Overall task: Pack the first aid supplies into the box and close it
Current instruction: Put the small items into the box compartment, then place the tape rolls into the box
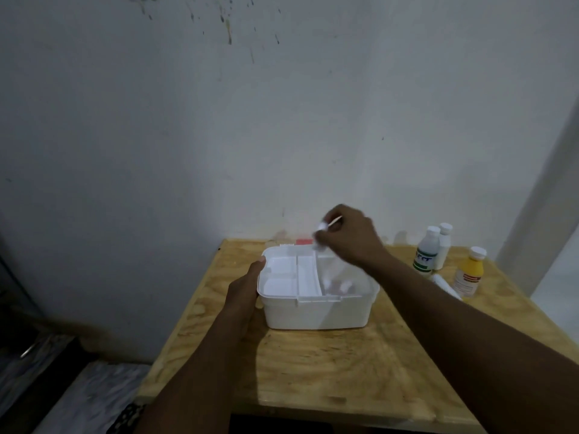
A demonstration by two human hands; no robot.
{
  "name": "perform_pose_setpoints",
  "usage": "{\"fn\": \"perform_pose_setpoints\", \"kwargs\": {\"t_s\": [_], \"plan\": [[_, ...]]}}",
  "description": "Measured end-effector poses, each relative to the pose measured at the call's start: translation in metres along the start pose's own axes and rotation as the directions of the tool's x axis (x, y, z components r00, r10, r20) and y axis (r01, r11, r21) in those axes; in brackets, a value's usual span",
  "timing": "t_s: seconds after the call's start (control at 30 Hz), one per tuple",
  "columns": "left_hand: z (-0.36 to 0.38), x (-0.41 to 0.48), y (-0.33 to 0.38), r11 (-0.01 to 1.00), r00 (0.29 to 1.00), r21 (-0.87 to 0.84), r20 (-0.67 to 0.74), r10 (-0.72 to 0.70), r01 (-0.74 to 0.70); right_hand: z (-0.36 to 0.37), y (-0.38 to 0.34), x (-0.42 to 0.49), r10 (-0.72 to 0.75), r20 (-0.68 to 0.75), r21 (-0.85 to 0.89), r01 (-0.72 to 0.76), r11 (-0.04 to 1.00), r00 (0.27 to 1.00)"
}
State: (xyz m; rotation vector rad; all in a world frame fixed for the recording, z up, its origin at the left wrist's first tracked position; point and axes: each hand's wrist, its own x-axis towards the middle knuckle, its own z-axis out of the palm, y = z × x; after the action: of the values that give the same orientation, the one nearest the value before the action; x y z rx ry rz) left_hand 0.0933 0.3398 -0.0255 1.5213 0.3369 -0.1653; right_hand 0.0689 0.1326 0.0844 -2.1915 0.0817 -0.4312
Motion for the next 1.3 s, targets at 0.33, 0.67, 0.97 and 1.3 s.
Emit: {"fn": "perform_pose_setpoints", "kwargs": {"t_s": [0.33, 0.67, 0.97, 1.3], "plan": [[0.003, 0.002, 0.000, 0.999, 1.000, 0.031, -0.021, 0.017, -0.016, 0.042, 0.005, -0.031, -0.062, 0.273, -0.393, 0.170, 0.904, 0.960], [0.000, 0.003, 0.006, 0.994, 1.000, 0.113, -0.012, 0.008, -0.006, 0.023, 0.018, -0.032, -0.061, 0.170, -0.286, 0.109, 0.952, 0.984], [0.043, -0.041, 0.066, 0.538, 0.671, 0.662, -0.072, 0.738, -0.522, -0.119, 0.062, -0.038, -0.032, -0.142, -0.273, -0.008, 0.962, 0.989], [0.196, -0.133, 0.026, 0.091, 0.389, 0.448, 0.636, 0.666, -0.889, -0.179, 0.176, -0.100, 0.218, 0.123, -0.466, -0.138, 0.874, 0.968]]}}
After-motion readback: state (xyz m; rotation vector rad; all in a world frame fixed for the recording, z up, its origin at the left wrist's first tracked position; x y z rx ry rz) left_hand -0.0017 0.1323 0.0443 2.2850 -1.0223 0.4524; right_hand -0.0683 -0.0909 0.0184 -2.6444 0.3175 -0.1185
